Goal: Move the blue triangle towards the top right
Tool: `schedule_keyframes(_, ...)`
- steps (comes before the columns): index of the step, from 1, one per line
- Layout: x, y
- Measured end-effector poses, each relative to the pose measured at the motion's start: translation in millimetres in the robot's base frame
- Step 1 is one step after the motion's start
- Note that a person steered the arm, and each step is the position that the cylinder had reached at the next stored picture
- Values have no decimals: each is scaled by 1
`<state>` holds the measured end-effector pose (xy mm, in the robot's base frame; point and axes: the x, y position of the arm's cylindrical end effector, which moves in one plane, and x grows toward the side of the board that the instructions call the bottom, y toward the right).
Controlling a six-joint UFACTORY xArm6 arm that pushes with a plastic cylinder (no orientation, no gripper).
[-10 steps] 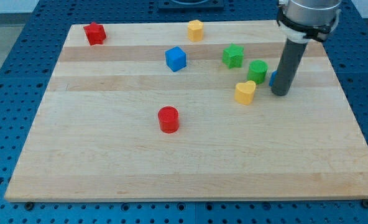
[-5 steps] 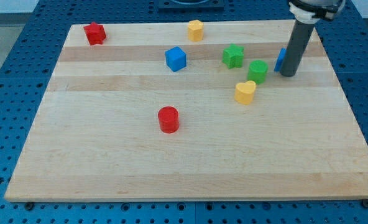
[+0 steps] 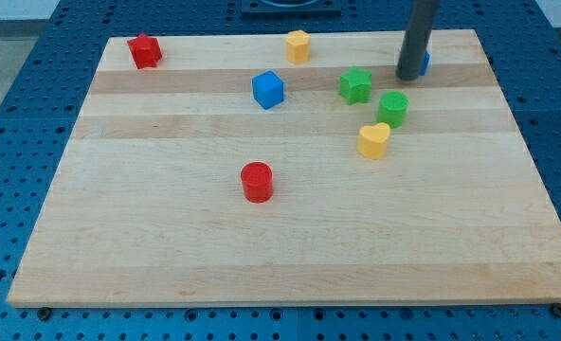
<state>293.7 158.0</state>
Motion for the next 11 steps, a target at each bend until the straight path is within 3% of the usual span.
schedule_keyframes(3,-23,2)
schedule_keyframes(11,-32,38)
